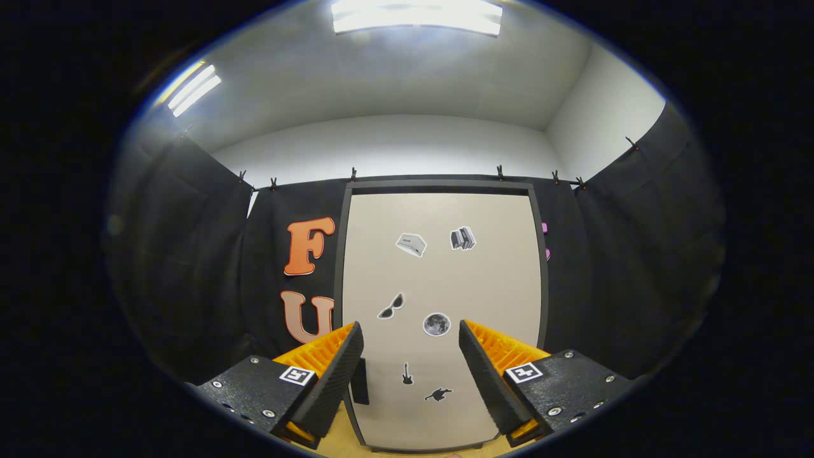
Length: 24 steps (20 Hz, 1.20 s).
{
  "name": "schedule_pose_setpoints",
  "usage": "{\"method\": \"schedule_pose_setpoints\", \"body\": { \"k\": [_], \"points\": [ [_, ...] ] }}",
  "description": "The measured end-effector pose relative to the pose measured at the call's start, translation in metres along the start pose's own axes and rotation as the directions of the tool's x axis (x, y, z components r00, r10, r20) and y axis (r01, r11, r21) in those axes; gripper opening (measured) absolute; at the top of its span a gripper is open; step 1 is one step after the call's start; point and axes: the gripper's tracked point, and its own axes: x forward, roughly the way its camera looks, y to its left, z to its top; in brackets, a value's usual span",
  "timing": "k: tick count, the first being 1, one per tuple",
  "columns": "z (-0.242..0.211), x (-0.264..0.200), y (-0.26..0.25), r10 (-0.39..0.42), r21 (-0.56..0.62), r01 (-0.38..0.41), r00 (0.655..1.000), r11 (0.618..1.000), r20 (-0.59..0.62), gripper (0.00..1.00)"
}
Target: Open the shoe cabinet door, grab the shoes and put them into the shoe cabinet, then close the shoe cabinet door.
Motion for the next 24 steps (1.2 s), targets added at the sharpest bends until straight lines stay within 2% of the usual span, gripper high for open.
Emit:
{"method": "schedule_pose_setpoints", "body": {
  "k": [4, 13, 16, 20, 21, 24],
  "points": [
    [-0.008, 0.0, -0.005, -0.017, -0.037, 0.016, 1.0, 0.999, -0.013, 0.94],
    [-0.062, 0.018, 0.039, 0.057, 0.01, -0.057, 0.991, 0.998, -0.121, 0.94],
    [-0.101, 0.034, 0.058, 0.078, 0.025, -0.075, 0.975, 0.997, -0.206, 0.94],
    [-0.16, 0.056, 0.081, 0.101, 0.063, -0.084, 0.935, 0.994, -0.341, 0.93],
    [-0.171, 0.063, 0.085, 0.095, 0.067, -0.076, 0.928, 0.995, -0.361, 0.92],
    [-0.204, 0.087, 0.09, 0.058, 0.059, -0.037, 0.913, 0.998, -0.403, 0.78]
  ]
}}
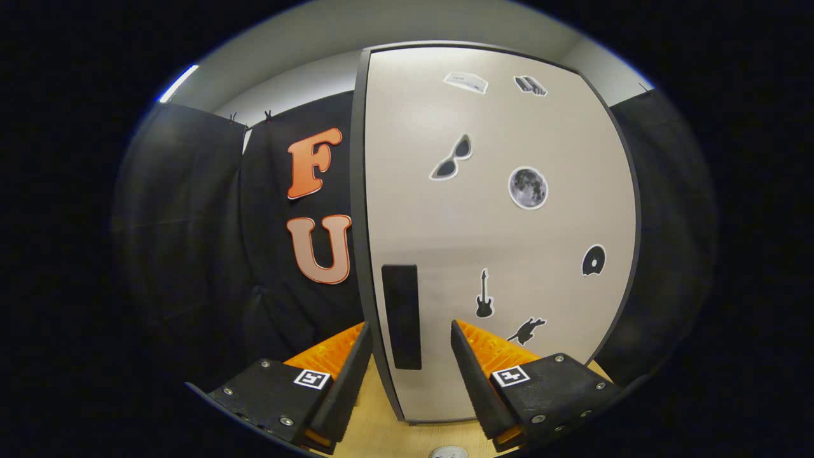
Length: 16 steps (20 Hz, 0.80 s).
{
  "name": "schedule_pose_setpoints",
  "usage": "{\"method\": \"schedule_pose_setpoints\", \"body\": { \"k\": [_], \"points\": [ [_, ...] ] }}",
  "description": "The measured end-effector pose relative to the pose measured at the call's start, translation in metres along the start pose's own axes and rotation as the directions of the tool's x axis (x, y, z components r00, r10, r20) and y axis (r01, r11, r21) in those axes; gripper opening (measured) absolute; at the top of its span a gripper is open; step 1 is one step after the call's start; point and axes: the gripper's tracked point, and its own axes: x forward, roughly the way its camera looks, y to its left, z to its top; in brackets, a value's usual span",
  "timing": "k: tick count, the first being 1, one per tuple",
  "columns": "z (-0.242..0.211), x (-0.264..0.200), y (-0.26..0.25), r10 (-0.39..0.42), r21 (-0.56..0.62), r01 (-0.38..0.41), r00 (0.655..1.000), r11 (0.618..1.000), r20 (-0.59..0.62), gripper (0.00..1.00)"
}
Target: Open the shoe cabinet door, grab the shoes and put them into the shoe cabinet, then close the shoe cabinet door.
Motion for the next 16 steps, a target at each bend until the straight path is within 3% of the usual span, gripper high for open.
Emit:
{"method": "schedule_pose_setpoints", "body": {
  "k": [6, 9, 12, 16],
  "points": [
    [-0.037, 0.045, 0.005, -0.058, 0.055, 0.064, 0.993, 0.996, -0.104, 0.5],
    [-0.032, 0.044, 0.004, -0.09, 0.046, 0.093, 0.994, 0.995, -0.062, 0.36],
    [-0.034, 0.037, 0.005, -0.064, 0.053, 0.068, 0.995, 0.996, -0.077, 0.24],
    [-0.037, -0.006, 0.001, -0.011, 0.038, 0.013, 0.999, 0.999, -0.054, 0.19]
  ]
}}
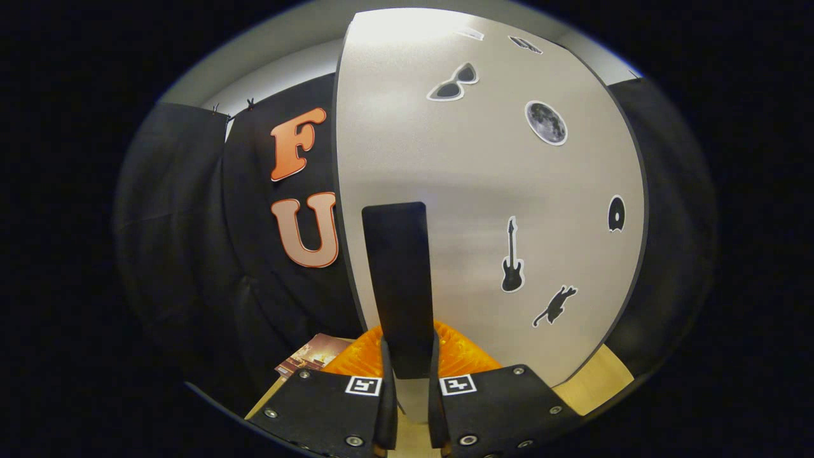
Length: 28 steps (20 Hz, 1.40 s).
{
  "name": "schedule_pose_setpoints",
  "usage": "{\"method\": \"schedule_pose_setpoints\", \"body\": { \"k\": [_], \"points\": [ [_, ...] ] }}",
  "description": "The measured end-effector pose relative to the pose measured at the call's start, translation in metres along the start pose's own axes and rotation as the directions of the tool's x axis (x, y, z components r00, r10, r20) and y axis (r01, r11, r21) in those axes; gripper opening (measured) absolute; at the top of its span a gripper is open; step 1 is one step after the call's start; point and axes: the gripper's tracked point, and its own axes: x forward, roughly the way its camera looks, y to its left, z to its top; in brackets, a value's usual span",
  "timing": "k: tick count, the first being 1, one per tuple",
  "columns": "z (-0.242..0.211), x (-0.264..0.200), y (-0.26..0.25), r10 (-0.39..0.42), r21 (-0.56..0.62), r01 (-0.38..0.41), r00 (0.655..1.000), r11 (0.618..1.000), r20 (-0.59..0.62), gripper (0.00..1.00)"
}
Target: Open the shoe cabinet door, grab the shoes and put them into the shoe cabinet, then close the shoe cabinet door.
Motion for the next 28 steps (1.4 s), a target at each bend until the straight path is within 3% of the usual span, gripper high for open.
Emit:
{"method": "schedule_pose_setpoints", "body": {
  "k": [3, 9, 14, 19, 28],
  "points": [
    [-0.005, -0.044, -0.014, 0.022, 0.0, -0.022, 1.0, 1.0, 0.005, 0.19],
    [-0.012, -0.118, -0.053, -0.008, 0.004, 0.008, 1.0, 1.0, 0.013, 0.19],
    [-0.018, -0.151, -0.079, -0.036, 0.075, 0.036, 0.999, 0.997, -0.003, 0.19],
    [-0.016, -0.188, -0.131, -0.163, -0.009, 0.163, 0.986, 0.987, 0.018, 0.16],
    [-0.016, -0.242, -0.221, -0.334, 0.082, 0.331, 0.942, 0.94, 0.027, 0.1]
  ]
}}
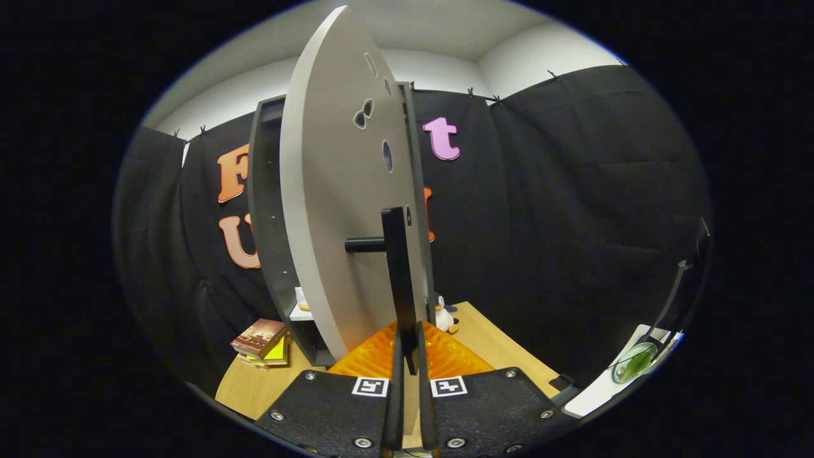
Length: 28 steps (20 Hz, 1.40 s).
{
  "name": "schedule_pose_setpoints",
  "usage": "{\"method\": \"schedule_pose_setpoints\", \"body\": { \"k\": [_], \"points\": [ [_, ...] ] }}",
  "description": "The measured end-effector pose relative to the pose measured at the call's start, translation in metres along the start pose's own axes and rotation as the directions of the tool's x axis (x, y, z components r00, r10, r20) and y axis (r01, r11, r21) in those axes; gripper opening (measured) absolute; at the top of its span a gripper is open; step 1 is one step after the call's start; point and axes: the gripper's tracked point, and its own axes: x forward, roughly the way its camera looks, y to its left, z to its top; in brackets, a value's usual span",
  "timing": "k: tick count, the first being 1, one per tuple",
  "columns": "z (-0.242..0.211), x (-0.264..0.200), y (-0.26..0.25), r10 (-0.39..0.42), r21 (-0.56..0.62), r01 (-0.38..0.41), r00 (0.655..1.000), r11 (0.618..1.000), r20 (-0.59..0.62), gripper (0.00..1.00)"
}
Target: Open the shoe cabinet door, grab the shoes and put them into the shoe cabinet, then close the shoe cabinet door.
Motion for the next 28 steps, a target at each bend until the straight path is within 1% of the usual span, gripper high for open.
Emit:
{"method": "schedule_pose_setpoints", "body": {
  "k": [2, 6, 8, 10, 13, 15, 16, 17, 18, 19, 20, 21, 22, 23, 24, 25, 26, 28],
  "points": [
    [-0.001, -0.007, -0.021, -0.04, 0.013, 0.04, 0.999, 0.999, 0.001, 0.1],
    [-0.01, -0.017, -0.055, -0.118, -0.007, 0.118, 0.993, 0.993, -0.003, 0.09],
    [-0.006, -0.031, -0.07, -0.159, -0.023, 0.159, 0.987, 0.987, 0.007, 0.05],
    [0.0, -0.044, -0.071, -0.162, -0.022, 0.163, 0.986, 0.986, 0.028, 0.06],
    [0.006, -0.057, -0.055, -0.121, -0.041, 0.124, 0.99, 0.991, 0.071, 0.11],
    [0.0, -0.057, -0.033, -0.069, -0.043, 0.072, 0.995, 0.996, 0.069, 0.18],
    [-0.013, -0.054, -0.02, -0.037, -0.034, 0.039, 0.998, 0.999, 0.041, 0.24],
    [-0.028, -0.051, -0.004, 0.001, -0.021, -0.001, 1.0, 1.0, 0.005, 0.28],
    [-0.044, -0.046, 0.007, 0.03, -0.013, -0.031, 0.999, 0.999, -0.029, 0.38],
    [-0.059, -0.042, 0.02, 0.059, -0.008, -0.06, 0.997, 0.998, -0.058, 0.42],
    [-0.073, -0.036, 0.031, 0.091, -0.009, -0.092, 0.992, 0.996, -0.084, 0.5],
    [-0.088, -0.031, 0.043, 0.118, -0.01, -0.12, 0.987, 0.993, -0.107, 0.53],
    [-0.103, -0.024, 0.054, 0.145, -0.017, -0.149, 0.981, 0.989, -0.131, 0.61],
    [-0.122, -0.018, 0.062, 0.164, -0.025, -0.17, 0.973, 0.985, -0.164, 0.65],
    [-0.142, -0.012, 0.073, 0.183, -0.033, -0.193, 0.963, 0.981, -0.199, 0.72],
    [-0.165, -0.005, 0.081, 0.194, -0.039, -0.209, 0.951, 0.977, -0.241, 0.75],
    [-0.19, 0.0, 0.086, 0.199, -0.046, -0.222, 0.935, 0.974, -0.293, 0.8],
    [-0.236, 0.01, 0.096, 0.205, -0.058, -0.246, 0.9, 0.968, -0.385, 0.83]
  ]
}}
